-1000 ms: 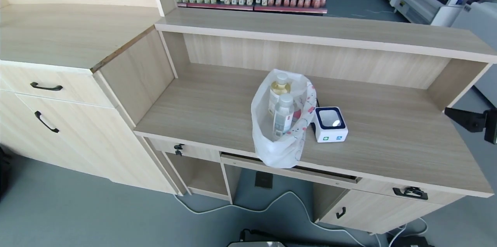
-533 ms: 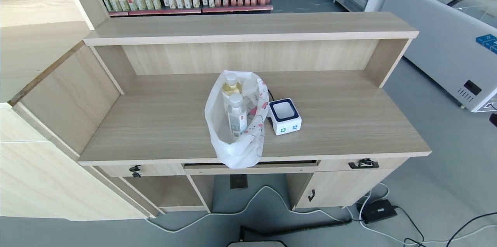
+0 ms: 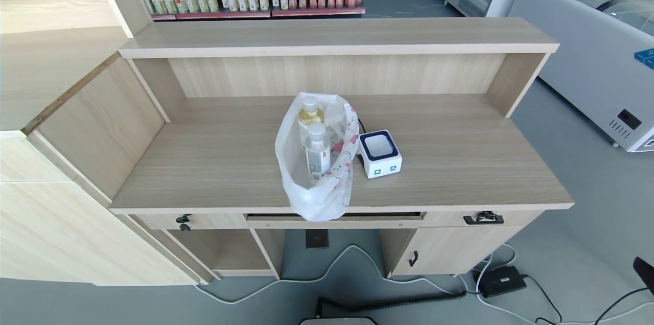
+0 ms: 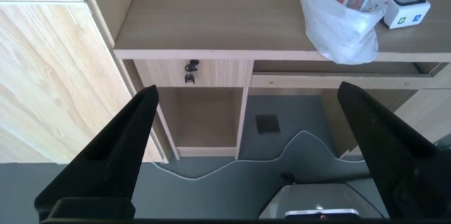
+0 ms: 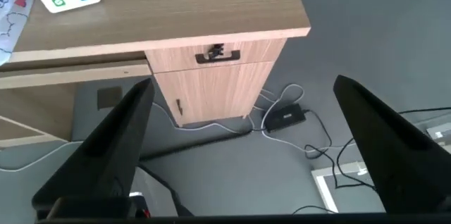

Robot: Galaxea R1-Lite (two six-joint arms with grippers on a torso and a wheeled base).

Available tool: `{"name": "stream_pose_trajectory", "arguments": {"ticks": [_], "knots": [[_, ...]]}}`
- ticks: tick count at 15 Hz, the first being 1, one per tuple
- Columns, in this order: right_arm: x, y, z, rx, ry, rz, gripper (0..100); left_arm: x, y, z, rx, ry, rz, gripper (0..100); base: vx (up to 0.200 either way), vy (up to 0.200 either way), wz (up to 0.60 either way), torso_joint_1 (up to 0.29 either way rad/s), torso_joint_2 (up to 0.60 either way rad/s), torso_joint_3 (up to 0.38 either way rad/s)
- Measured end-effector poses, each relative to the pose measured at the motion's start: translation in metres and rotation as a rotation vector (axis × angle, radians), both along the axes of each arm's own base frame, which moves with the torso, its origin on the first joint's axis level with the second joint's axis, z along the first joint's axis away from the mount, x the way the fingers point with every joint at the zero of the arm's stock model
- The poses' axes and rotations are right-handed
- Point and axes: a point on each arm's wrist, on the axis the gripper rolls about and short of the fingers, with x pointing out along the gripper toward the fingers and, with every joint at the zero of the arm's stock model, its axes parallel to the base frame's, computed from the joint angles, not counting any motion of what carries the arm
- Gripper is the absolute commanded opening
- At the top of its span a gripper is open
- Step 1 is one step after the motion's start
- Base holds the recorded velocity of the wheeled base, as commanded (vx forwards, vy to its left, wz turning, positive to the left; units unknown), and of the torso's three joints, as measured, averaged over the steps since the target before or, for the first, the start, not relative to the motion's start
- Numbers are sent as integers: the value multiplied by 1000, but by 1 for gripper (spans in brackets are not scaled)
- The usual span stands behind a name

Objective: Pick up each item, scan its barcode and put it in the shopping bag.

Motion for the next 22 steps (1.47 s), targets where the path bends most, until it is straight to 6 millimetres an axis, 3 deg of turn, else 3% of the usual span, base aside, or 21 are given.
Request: {"name": "stream_pose_trajectory", "arguments": {"ticks": [4,7,11,22], "knots": [[-38,4,-44,11,2,83,100,0,0,0,0,0,0,100,0,0,0,0,0,0],[-58,4,-62,25,-85,120,100,0,0,0,0,0,0,100,0,0,0,0,0,0],[-65,4,-66,66,-164,105,100,0,0,0,0,0,0,100,0,0,0,0,0,0],[-67,4,-73,132,-117,98,100,0,0,0,0,0,0,100,0,0,0,0,0,0]]}}
